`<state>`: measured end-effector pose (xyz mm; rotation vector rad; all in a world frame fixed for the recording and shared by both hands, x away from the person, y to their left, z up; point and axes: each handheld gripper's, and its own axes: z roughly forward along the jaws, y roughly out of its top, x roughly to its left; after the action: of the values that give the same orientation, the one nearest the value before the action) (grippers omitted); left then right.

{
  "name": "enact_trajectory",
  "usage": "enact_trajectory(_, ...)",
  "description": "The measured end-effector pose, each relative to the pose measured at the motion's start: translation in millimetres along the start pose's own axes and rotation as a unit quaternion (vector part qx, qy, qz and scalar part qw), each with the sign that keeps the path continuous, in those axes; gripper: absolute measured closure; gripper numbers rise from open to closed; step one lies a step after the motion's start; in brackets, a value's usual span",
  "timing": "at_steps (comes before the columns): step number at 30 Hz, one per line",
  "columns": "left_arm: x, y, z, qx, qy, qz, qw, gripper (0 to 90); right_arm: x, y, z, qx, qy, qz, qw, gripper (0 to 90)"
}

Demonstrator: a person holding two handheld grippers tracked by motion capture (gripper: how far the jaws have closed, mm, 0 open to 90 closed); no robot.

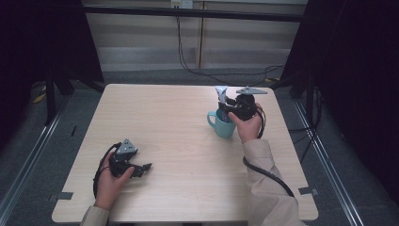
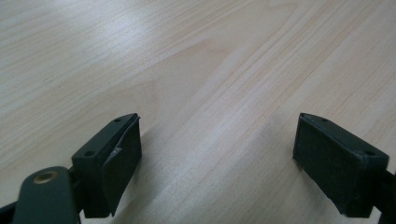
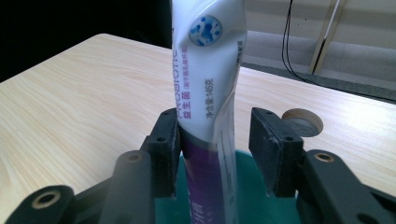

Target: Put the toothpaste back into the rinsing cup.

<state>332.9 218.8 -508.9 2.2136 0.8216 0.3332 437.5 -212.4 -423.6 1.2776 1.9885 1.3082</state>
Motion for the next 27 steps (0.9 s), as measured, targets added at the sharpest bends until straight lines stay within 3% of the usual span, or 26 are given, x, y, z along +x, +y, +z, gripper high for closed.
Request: enact_trajectory(27,0.0,0.0,0.0,0.000,0.000,0.000,1.0000,15.2,6.5,3.3,1.2,0.018,0.010,-0.010,0.9997,45.4)
